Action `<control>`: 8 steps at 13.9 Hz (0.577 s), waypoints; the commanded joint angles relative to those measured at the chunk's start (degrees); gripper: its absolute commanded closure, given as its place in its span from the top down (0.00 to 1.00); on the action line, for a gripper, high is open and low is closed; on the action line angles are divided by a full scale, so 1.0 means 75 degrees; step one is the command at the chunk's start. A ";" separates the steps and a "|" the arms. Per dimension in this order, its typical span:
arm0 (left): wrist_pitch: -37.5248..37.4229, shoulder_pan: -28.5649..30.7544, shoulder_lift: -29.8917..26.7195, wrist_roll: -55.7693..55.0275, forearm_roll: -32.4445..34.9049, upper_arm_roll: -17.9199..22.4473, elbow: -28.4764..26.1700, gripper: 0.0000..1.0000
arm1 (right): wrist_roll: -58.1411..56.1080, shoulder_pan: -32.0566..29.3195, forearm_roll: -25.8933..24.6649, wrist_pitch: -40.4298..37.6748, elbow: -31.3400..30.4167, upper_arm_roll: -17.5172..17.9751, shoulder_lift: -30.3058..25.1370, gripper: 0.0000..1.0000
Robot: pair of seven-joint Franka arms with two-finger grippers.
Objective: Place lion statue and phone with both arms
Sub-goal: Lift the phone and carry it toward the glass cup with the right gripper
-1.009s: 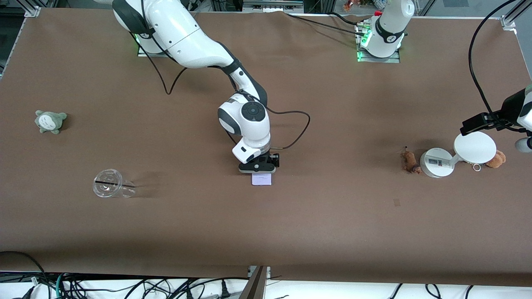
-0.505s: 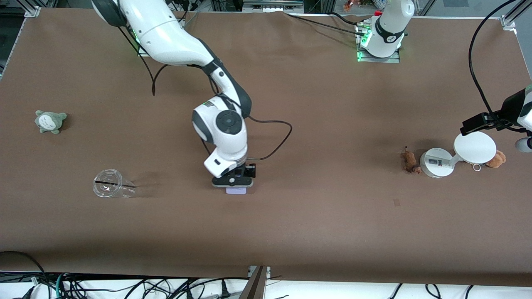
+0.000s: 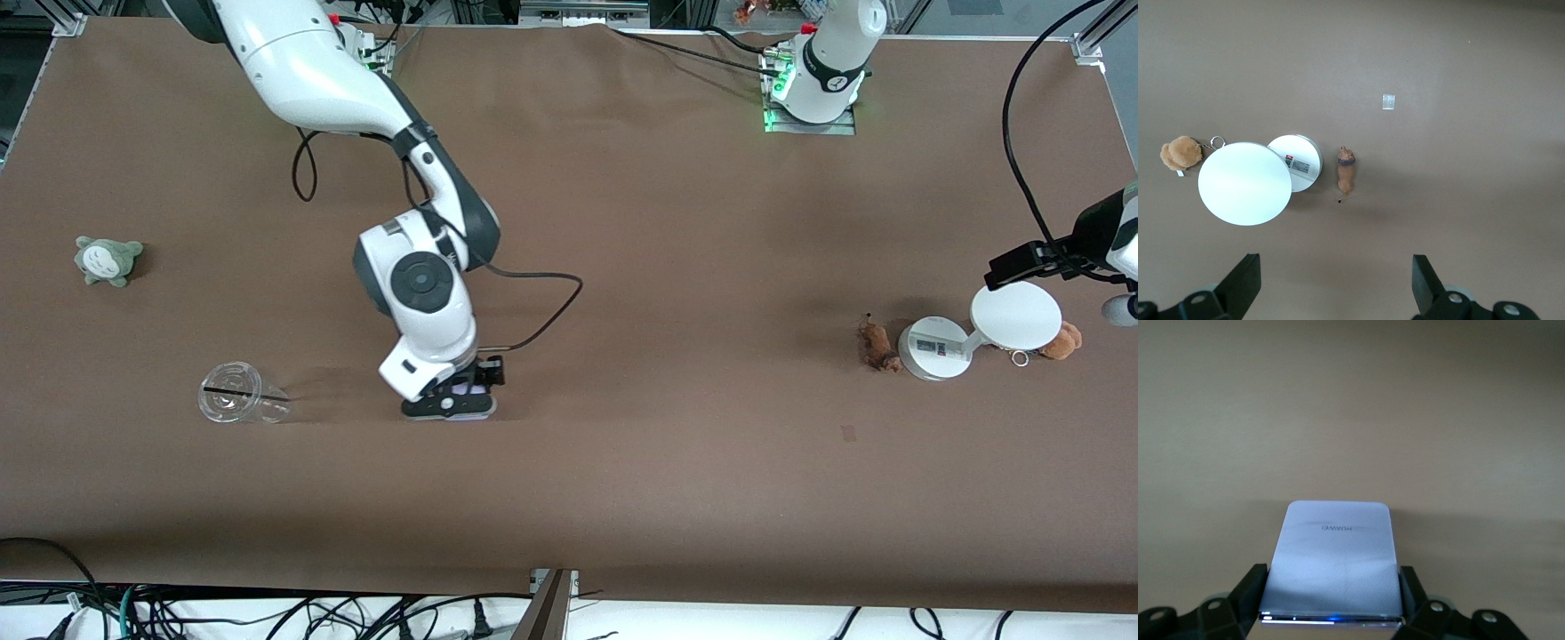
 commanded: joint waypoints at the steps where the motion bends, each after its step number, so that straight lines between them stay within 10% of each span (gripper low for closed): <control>1: -0.0084 0.0081 0.0003 0.0196 -0.0202 -0.0021 0.0061 1.00 | -0.0689 -0.0499 0.0127 -0.0037 -0.0646 0.0081 -0.0577 0.69; 8: -0.0084 0.0081 0.0003 0.0196 -0.0202 -0.0021 0.0061 1.00 | -0.2565 -0.1707 0.0385 0.1319 -0.2003 0.0081 -0.0952 0.69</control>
